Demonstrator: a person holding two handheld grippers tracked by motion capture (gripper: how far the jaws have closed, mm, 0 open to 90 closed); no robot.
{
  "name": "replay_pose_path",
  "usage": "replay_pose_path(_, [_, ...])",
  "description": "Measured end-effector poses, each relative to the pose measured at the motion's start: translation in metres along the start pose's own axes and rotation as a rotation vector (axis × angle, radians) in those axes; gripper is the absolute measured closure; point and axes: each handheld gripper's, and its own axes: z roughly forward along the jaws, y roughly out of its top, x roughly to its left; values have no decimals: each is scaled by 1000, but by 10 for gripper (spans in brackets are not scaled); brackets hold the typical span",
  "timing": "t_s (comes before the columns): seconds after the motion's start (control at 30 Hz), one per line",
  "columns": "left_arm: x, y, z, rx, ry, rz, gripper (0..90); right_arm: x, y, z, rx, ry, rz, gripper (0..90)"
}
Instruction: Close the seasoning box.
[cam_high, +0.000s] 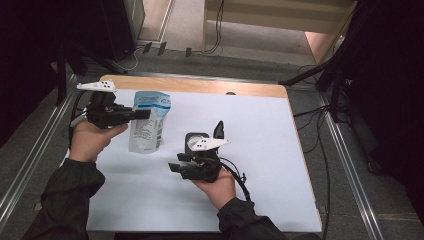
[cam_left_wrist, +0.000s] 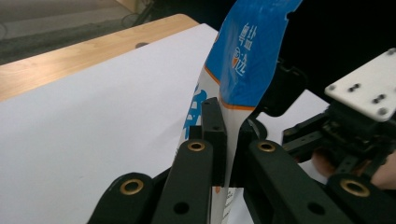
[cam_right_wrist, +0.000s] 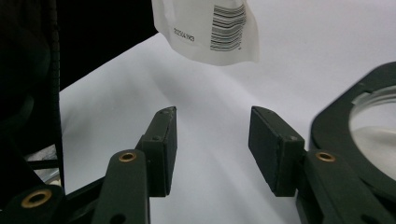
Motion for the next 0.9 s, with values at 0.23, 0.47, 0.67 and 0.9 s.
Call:
replay_pose_path(0.23, [15,-4,3,-6,33,-21,900,-5,-1,-15,-2,-14,11,517])
replay_pose_path(0.47, [29,-8,9,-5,60,-37,900,-10,-7,-25,8,-30,25,517])
replay_pose_path(0.67, [44,-11,17,-11,103,-59,900,-15,-14,-37,8,-43,28,516])
replay_pose_path(0.9, [64,-17,30,-21,146,-74,900,-23,-20,-54,0,-68,53,517])
